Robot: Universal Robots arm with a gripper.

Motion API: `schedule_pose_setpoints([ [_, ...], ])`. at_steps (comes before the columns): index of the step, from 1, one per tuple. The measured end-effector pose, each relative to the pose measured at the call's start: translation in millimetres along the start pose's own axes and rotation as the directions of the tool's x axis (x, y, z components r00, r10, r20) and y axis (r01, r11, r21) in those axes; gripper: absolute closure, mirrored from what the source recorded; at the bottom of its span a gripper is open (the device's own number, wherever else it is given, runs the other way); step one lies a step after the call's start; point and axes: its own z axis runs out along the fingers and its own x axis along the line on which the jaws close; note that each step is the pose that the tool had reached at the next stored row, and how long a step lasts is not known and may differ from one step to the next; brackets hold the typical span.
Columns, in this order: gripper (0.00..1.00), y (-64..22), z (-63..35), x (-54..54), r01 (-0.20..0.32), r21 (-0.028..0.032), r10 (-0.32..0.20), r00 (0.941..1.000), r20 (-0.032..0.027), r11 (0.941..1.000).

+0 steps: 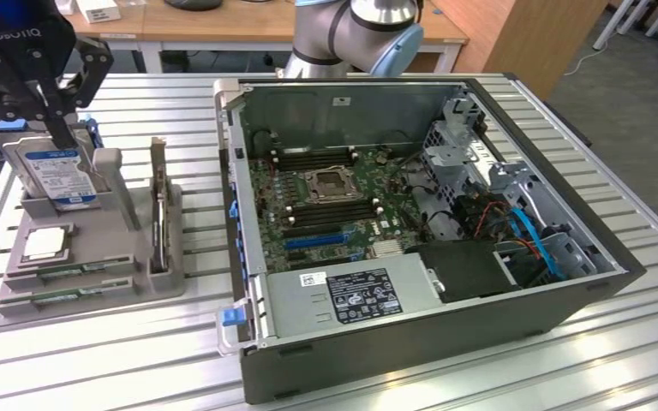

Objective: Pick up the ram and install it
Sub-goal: 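Pick up the ram and move it above insertion slot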

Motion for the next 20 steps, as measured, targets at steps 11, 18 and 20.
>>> schedule_pose_setpoints([
  [11,0.89,-0.1,0.8,0.0,0.199,-0.0055,-0.199,0.98,-0.0081,0.98],
  [18,0.89,-0.1,1.4,0.0,0.322,-0.0099,-0.322,0.9467,-0.0127,0.9468],
  [20,0.89,-0.1,1.7,0.0,0.355,-0.0112,-0.355,0.9347,-0.0138,0.9348],
])
